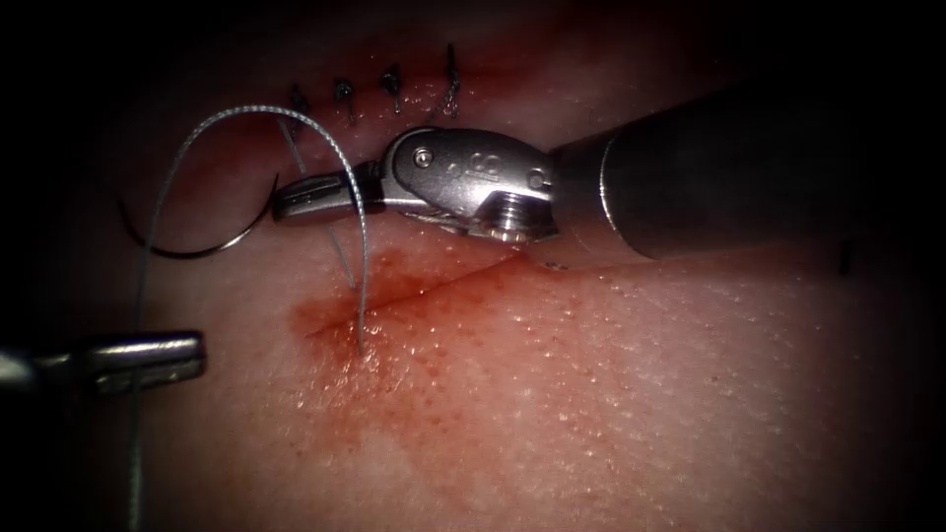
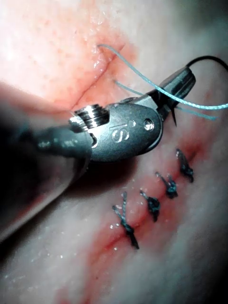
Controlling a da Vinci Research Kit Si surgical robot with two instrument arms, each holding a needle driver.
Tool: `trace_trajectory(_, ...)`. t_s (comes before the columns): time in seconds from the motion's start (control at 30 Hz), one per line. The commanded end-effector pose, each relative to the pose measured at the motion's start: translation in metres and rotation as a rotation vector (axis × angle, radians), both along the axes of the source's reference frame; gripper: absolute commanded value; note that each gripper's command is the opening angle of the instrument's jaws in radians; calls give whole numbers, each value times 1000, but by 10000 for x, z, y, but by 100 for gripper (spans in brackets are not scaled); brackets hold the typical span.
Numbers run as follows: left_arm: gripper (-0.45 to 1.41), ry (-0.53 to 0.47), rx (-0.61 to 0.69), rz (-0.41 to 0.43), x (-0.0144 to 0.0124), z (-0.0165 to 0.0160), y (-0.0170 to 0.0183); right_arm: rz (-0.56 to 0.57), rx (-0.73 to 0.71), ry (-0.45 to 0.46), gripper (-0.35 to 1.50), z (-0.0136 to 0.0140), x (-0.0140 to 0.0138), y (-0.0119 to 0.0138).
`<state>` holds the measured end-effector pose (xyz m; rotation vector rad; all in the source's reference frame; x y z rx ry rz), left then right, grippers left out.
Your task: Wound Closure
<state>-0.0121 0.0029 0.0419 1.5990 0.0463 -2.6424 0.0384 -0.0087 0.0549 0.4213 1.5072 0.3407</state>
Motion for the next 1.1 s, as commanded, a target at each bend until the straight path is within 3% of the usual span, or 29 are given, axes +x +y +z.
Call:
trace_trajectory(0.03,-45,1,20,-12,-6,11,-4,6,12,27,-35,-2,8,-4)
trace_trajectory(0.13,-45,-2,83,-44,-7,27,-3,9,23,60,-35,-7,8,-3)
trace_trajectory(0.53,-45,-18,98,28,-25,71,10,23,54,134,-35,-28,13,-4)
trace_trajectory(0.87,-45,-52,119,142,-75,80,-1,34,84,163,-35,-37,29,-14)
trace_trajectory(0.9,-45,-58,119,157,-79,79,-3,46,85,158,-28,-37,29,-14)
trace_trajectory(0.97,-45,-67,120,178,-84,76,-6,58,84,111,46,-36,32,-12)
trace_trajectory(1.1,-45,-77,114,208,-89,66,-10,37,79,10,113,-31,34,-10)
